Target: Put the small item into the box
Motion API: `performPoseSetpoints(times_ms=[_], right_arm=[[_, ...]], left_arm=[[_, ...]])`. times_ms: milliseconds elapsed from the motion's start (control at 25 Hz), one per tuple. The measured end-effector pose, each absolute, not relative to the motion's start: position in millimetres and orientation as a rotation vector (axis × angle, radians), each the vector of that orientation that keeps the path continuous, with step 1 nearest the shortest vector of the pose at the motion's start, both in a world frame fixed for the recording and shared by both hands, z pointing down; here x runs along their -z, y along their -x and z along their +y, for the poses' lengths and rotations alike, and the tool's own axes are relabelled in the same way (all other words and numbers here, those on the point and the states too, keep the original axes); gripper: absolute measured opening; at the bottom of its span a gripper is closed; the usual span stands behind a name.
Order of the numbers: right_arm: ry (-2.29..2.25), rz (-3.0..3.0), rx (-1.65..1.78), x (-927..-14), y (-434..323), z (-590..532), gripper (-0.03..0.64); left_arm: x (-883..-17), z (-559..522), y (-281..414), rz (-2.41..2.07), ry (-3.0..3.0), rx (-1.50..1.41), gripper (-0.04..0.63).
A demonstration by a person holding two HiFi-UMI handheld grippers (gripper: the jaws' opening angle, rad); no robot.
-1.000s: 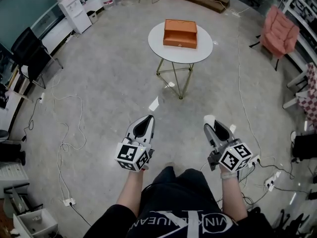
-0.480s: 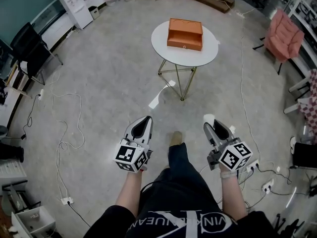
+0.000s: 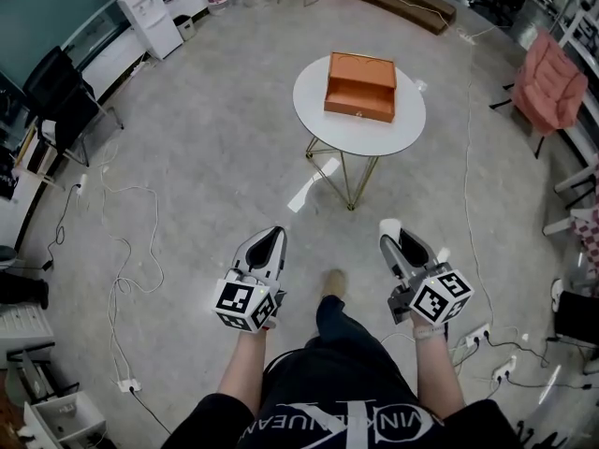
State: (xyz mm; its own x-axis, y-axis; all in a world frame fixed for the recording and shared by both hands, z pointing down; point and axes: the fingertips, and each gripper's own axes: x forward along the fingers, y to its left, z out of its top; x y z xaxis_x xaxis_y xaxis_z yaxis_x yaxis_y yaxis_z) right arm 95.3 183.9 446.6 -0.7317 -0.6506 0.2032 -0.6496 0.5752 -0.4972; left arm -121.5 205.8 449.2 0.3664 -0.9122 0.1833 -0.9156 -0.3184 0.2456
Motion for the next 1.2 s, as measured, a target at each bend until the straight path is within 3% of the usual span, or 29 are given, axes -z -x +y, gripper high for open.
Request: performPoseSetpoints(times_ms=[1200], right_arm=[[1.093, 2.798, 0.946, -462.4, -92.9, 1.3, 0.166]], left_arm=[[-453.1, 22.6, 114.7, -1.606, -2.304, -0.027, 0.015]])
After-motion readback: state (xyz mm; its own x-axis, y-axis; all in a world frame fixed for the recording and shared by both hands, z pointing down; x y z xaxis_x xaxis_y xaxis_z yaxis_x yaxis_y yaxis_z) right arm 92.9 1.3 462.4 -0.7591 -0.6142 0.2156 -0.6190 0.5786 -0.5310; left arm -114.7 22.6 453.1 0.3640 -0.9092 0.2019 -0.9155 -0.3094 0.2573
